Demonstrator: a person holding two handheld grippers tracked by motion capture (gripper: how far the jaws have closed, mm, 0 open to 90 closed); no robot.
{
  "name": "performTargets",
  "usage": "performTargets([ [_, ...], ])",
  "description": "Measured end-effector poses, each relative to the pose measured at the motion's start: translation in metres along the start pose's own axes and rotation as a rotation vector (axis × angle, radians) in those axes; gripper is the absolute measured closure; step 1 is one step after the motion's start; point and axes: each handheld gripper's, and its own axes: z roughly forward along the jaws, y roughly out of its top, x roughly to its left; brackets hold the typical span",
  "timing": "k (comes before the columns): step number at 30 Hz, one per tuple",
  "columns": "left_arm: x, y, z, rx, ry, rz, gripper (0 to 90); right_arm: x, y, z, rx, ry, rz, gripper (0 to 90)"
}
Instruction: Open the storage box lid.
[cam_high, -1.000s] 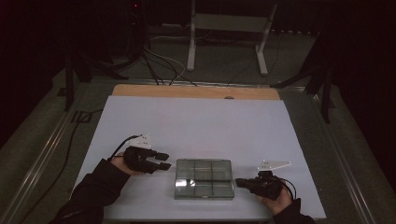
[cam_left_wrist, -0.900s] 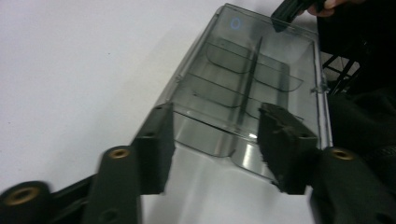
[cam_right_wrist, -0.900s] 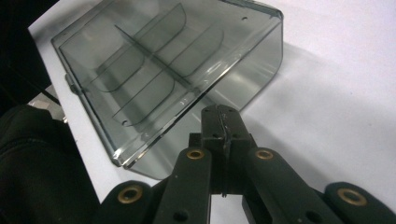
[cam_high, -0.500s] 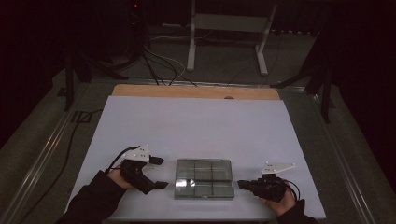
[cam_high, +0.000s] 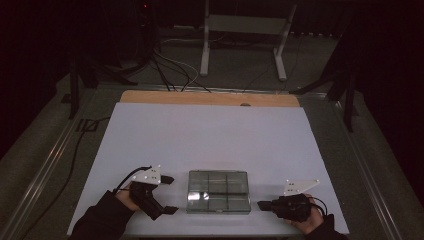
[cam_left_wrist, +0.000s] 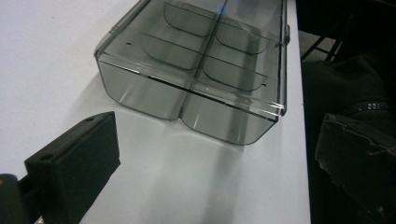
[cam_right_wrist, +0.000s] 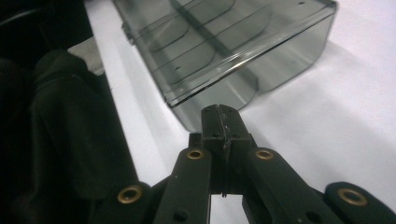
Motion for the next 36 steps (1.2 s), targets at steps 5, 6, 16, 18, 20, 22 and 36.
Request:
performTargets([
  [5, -0.001, -0.001, 0.002, 0.007, -0.008, -0.001, 1.5, 0.004, 0.001, 0.003, 0.02, 0.025, -0.052, 90.0],
  [6, -0.001, -0.001, 0.003, 0.013, -0.009, 0.002, 1.5, 0.004, 0.001, 0.004, 0.023, 0.027, -0.059, 90.0],
  [16, 0.0, -0.002, 0.008, 0.016, -0.024, -0.006, 1.6, 0.008, 0.004, 0.007, 0.004, 0.077, -0.106, 90.0],
  [18, 0.0, -0.002, 0.008, 0.017, -0.026, -0.007, 1.6, 0.008, 0.004, 0.009, 0.019, 0.082, -0.111, 90.0],
  [20, 0.0, -0.002, 0.008, 0.019, -0.027, -0.004, 1.6, 0.009, 0.004, 0.011, 0.029, 0.081, -0.114, 90.0],
  [22, 0.0, -0.002, 0.008, 0.017, -0.027, -0.004, 1.6, 0.009, 0.004, 0.011, 0.027, 0.079, -0.11, 90.0],
  [36, 0.001, -0.003, 0.008, 0.009, -0.035, -0.007, 1.6, 0.008, 0.004, 0.015, 0.023, 0.086, -0.1, 90.0],
])
